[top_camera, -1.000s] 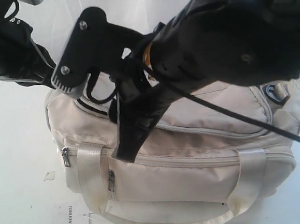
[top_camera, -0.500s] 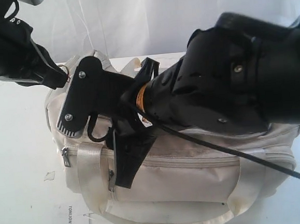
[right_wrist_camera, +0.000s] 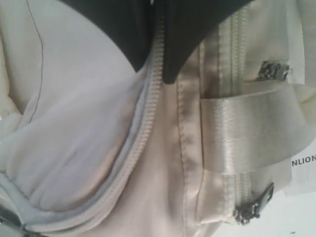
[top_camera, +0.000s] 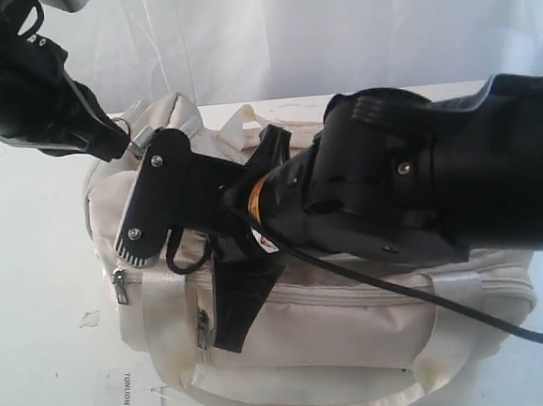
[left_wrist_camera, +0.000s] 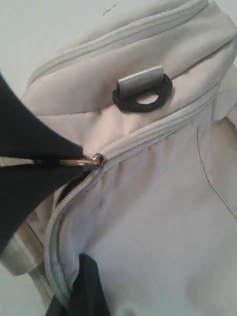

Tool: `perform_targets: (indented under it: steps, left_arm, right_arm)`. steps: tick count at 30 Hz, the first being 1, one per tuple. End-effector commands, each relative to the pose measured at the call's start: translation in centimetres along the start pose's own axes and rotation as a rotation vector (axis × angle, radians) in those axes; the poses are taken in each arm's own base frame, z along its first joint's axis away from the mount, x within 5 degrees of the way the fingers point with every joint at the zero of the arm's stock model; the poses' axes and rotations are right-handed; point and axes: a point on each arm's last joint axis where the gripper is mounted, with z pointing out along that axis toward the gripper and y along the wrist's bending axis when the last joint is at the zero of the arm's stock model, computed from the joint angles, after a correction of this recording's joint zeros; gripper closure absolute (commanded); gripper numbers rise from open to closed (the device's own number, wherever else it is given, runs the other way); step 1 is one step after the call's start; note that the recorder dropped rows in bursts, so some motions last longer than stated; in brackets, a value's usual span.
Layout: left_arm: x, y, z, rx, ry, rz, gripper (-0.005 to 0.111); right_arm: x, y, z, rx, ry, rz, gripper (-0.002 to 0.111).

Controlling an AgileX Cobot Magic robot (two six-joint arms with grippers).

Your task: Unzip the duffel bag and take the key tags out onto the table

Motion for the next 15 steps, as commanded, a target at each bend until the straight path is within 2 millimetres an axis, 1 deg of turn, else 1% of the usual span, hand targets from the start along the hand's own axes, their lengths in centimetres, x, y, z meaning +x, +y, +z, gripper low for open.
perform_targets:
  steps: [1, 6, 13, 15]
  left_arm:
    - [-0.5, 0.2, 1.1, 0.003, -0.021, -0.012, 0.107]
    - [-0.8, 0.6, 2.4, -0.007, -0.032, -0.023, 0.107]
    - [-1.2, 1.3, 4.3, -0.029, -0.053, -0.031, 0.107]
    - [-1.4, 1.5, 4.5, -0.037, -0.076, -0.035, 0.107]
  right_arm:
    - [0.9, 0.7, 0.4, -0.019, 0.018, 0.041, 0.108]
    - [1.3, 1.0, 0.6, -0.028, 0.016, 0.042, 0.108]
    - [0.8, 1.8, 0.4, -0.044, -0.002, 0.017, 0.108]
    - [0.7, 2.0, 0.4, -0.048, -0.004, 0.017, 0.108]
